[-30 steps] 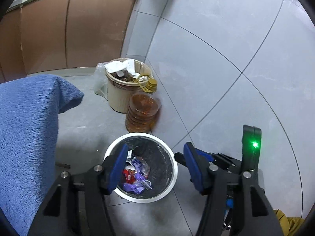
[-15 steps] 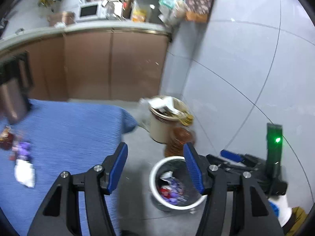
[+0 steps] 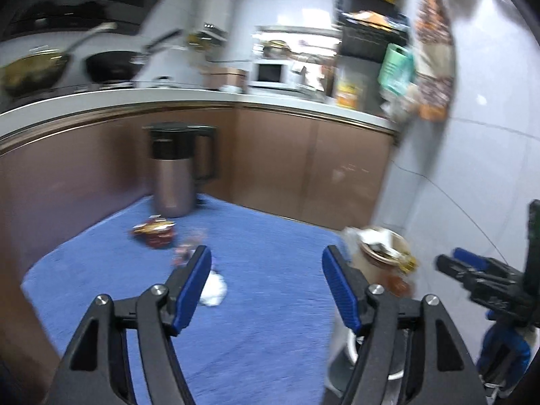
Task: Collect trash
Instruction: 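Move both tools back over the table toward the tissue and clear wrapper, then grasp the clear plastic wrapper with the left tool while the right tool grasps the white tissue, then carry wrapper and tissue to the trash bin and open both tools, then move both tools back over the table toward the last two wrappers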
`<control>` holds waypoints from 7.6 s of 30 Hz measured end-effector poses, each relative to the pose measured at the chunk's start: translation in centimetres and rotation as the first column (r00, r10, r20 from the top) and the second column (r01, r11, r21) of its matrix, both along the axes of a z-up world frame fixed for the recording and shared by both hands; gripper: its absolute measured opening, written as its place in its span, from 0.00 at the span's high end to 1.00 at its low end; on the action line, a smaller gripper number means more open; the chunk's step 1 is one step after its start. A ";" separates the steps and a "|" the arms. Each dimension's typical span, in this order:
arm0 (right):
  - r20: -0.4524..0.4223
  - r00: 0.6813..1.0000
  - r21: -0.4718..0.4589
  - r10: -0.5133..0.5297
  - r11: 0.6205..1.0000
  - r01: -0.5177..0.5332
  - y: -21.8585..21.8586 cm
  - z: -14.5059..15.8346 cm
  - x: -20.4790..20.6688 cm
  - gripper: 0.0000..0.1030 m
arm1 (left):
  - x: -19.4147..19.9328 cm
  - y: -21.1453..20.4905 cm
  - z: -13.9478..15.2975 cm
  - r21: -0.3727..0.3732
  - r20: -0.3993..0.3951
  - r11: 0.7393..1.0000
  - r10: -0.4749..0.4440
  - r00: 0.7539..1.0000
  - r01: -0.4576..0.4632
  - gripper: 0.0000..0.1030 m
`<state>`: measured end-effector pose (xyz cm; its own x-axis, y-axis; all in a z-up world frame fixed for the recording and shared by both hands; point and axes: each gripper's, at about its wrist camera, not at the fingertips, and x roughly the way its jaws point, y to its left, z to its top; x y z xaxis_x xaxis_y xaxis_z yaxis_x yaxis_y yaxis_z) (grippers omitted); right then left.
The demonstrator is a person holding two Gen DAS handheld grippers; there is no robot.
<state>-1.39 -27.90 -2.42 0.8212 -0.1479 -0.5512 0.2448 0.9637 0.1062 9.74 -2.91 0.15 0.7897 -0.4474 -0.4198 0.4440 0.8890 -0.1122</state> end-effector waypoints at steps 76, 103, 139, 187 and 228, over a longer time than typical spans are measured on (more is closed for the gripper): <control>-0.290 0.795 0.227 0.533 0.845 -0.484 15.9 -17.1 27.9 0.56 | 26.7 3.4 -15.8 0.171 -0.432 0.983 0.012 0.902 0.069 0.56; -0.230 0.794 0.276 0.562 0.820 -0.501 15.0 -14.7 21.4 0.92 | 22.4 5.2 -14.6 0.135 -0.436 0.989 0.007 0.900 0.058 0.91; 0.002 0.998 0.073 -0.059 0.996 0.059 -6.6 -2.2 -4.3 0.92 | 0.5 -8.8 -2.2 0.111 -0.199 0.920 -0.351 0.915 0.377 0.91; -0.173 0.984 0.103 -0.035 0.993 0.054 -6.2 -7.6 2.5 0.49 | 3.0 -11.2 -5.0 0.116 -0.151 0.967 -0.208 0.966 0.226 0.49; -0.009 0.960 -0.207 0.279 0.939 -0.275 16.5 2.7 6.2 0.00 | -3.6 13.9 -1.0 -0.045 0.043 0.945 0.326 0.945 -0.324 0.37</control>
